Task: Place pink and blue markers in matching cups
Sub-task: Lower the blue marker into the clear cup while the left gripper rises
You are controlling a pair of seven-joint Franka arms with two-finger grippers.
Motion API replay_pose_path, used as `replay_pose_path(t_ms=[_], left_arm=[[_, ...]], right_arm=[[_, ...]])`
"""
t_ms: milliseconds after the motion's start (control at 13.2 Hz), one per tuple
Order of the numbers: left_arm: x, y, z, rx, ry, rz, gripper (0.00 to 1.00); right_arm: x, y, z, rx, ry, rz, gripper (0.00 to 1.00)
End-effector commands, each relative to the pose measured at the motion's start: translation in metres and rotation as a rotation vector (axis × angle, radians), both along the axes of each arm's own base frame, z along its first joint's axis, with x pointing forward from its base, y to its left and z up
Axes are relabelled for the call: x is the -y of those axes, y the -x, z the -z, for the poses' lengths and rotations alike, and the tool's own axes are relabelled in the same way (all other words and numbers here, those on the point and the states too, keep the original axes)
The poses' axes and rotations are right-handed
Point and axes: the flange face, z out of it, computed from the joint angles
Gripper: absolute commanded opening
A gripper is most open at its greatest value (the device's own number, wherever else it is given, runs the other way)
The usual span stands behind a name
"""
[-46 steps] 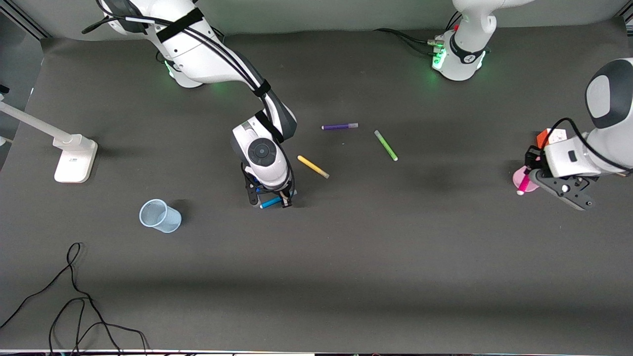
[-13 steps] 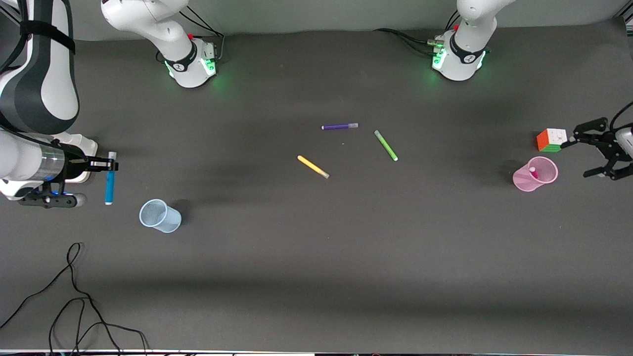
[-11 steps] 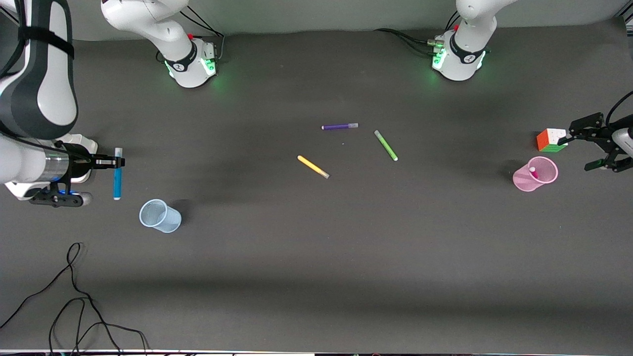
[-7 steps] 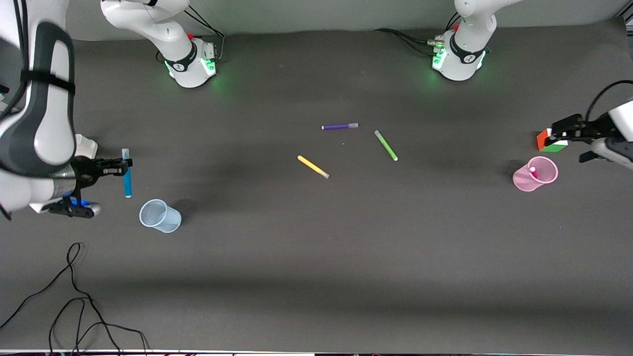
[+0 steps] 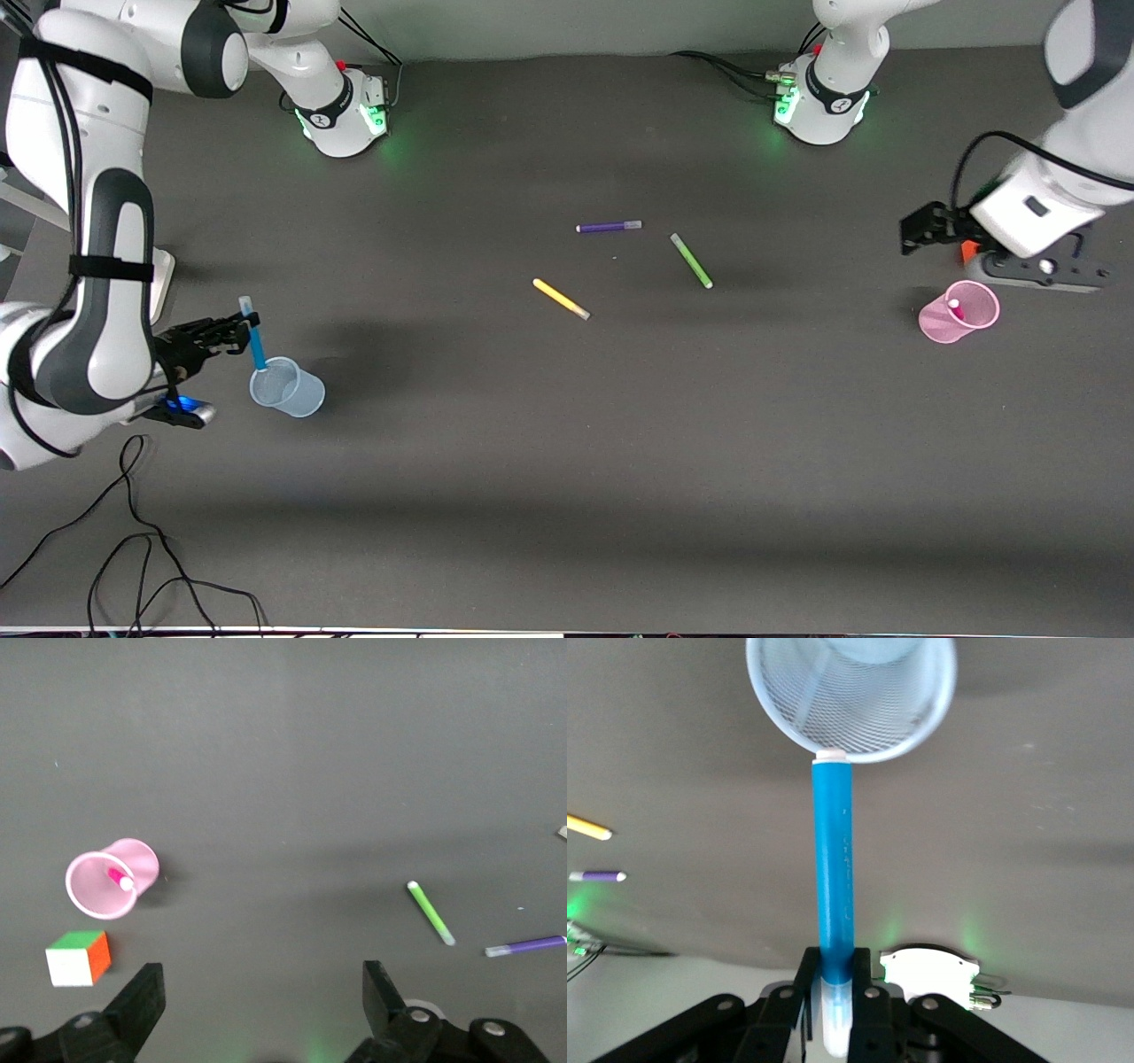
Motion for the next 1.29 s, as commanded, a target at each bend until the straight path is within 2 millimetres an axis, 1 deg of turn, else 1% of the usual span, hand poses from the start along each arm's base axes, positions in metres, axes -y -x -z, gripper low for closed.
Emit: replay_pose_path(t_ms=[0,76,151,303,378,454,530,605,757,908,984,1135,1211], left_arm=[[0.012,0.004,-0.012,-0.012,-0.034,-0.035,0.99],[0.020,0.007,-0.011,-0.019,-0.037,-0.032,0.99],[0.025,0.009,-0.009,-0.031,-0.041,-0.038,0.99],[0.026,0.008,-0.009,-0.031,-0.040,-0.034,0.99],[0.023,0.008,-0.008,-0.031,-0.038,-0.028,1.00],[0.026,0.009,-0.010,-0.029,-0.039,-0.018,0.99],[0.037,0.011,-0.010,-0.025,-0.049,0.006,0.99],[0.029,0.012,-0.015,-0.017,-0.067,0.000,0.99],[0.025,0.013,-0.020,-0.005,-0.059,0.006,0.99],[0.016,0.010,-0.022,0.007,-0.044,0.024,0.99],[0.010,0.009,-0.022,0.008,-0.037,0.025,0.99],[-0.008,0.004,-0.019,0.002,-0.017,0.002,0.99],[-0.009,0.003,-0.018,0.002,-0.012,0.038,0.99]], right_arm=[[0.008,-0.011,0.016,-0.012,-0.073,0.001,0.00],[0.007,-0.013,0.022,-0.015,-0.072,-0.002,0.00],[0.007,-0.015,0.024,-0.013,-0.070,-0.004,0.00],[0.004,-0.020,0.029,-0.006,-0.063,-0.009,0.00],[0.004,-0.020,0.036,-0.013,-0.059,-0.010,0.00],[0.005,-0.021,0.039,-0.012,-0.058,-0.008,0.00],[0.004,-0.022,0.039,-0.010,-0.056,-0.008,0.00],[0.005,-0.022,0.040,-0.006,-0.052,-0.006,0.00],[0.005,-0.023,0.045,-0.004,-0.051,-0.008,0.00],[0.005,-0.023,0.047,-0.005,-0.047,-0.007,0.11],[0.004,-0.024,0.049,-0.002,-0.045,-0.008,0.14],[0.005,-0.025,0.056,0.004,-0.042,-0.011,0.14],[0.005,-0.026,0.056,0.008,-0.041,-0.011,0.14]])
